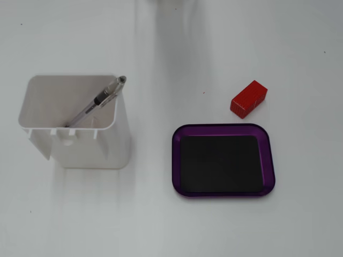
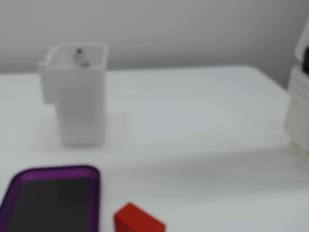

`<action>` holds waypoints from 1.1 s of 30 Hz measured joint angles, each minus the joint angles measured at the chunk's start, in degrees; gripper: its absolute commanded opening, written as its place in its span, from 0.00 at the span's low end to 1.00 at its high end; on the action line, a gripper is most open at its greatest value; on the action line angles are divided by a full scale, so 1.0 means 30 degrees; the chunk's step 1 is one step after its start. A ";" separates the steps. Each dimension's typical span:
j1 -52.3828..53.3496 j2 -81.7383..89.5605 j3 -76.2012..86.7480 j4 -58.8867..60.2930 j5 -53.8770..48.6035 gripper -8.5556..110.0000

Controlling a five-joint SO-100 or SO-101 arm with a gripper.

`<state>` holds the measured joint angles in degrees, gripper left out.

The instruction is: Pick up the pen and put it in the pen holder.

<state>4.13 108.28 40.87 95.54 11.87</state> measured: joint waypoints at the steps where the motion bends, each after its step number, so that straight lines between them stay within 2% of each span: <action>1: -0.0322 0.0908 0.0381 0.0059 -0.0117 0.16; 7: -0.0996 0.7061 0.5273 0.0176 -0.0264 0.16; 16: -0.1025 1.6553 1.9512 -0.0352 -0.0381 0.16; 25: -0.1260 2.6689 3.4043 -0.6914 -0.2520 0.16; 29: -0.1230 2.7949 3.8613 -0.7910 -0.2813 0.16; 33: -0.1172 2.7949 4.0811 -0.8115 -0.2695 0.15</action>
<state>0.62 192.13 163.30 71.19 3.78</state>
